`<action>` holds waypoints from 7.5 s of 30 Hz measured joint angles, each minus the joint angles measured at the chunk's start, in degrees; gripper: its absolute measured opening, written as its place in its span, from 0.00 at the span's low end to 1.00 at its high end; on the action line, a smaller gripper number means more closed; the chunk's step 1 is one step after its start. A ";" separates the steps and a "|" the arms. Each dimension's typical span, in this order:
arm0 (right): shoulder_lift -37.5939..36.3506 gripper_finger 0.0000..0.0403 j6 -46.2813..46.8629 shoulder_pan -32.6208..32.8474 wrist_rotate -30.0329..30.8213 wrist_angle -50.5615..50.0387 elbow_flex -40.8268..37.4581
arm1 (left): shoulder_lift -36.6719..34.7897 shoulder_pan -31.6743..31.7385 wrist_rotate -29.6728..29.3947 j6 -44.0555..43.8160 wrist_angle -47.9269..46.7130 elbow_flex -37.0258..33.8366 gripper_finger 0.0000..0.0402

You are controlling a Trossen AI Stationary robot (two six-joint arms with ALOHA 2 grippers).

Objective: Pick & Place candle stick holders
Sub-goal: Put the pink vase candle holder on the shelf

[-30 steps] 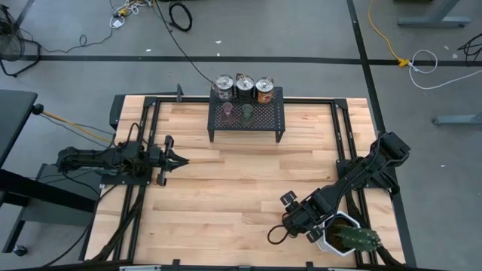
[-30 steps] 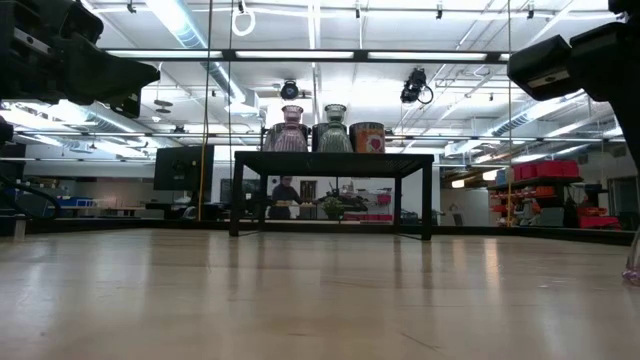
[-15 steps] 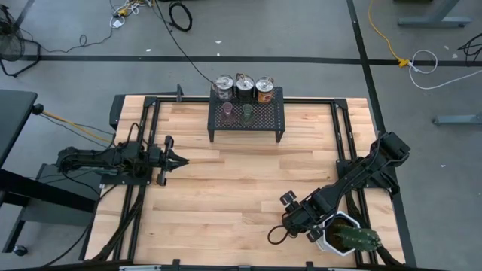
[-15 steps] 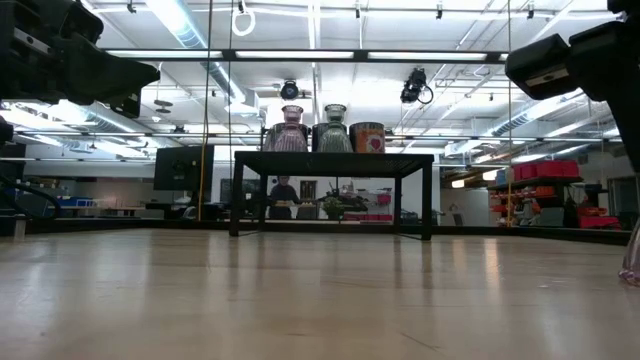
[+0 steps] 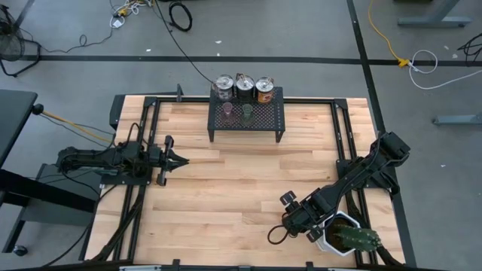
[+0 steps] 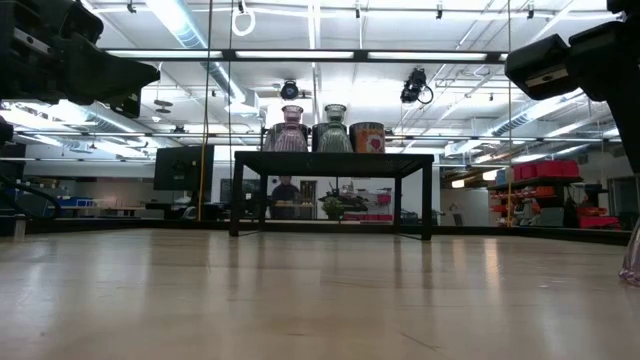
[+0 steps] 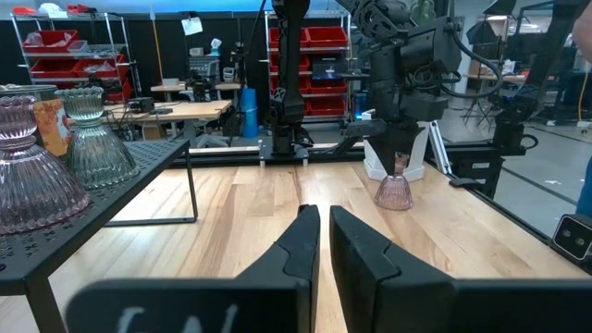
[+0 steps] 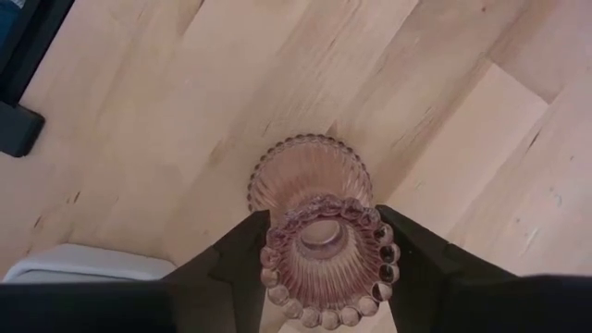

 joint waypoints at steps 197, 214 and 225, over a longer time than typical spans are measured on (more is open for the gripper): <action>8.98 0.41 -15.23 -61.40 2.99 -27.00 42.84 | 0.00 0.00 0.00 0.00 0.00 0.00 0.09; 8.98 0.41 -14.40 -63.34 0.13 -26.11 42.84 | 0.01 -0.01 0.02 0.00 0.00 0.00 0.09; 9.90 0.41 -14.40 -63.49 -0.22 -26.05 42.84 | 0.02 0.00 0.01 0.00 0.00 0.00 0.09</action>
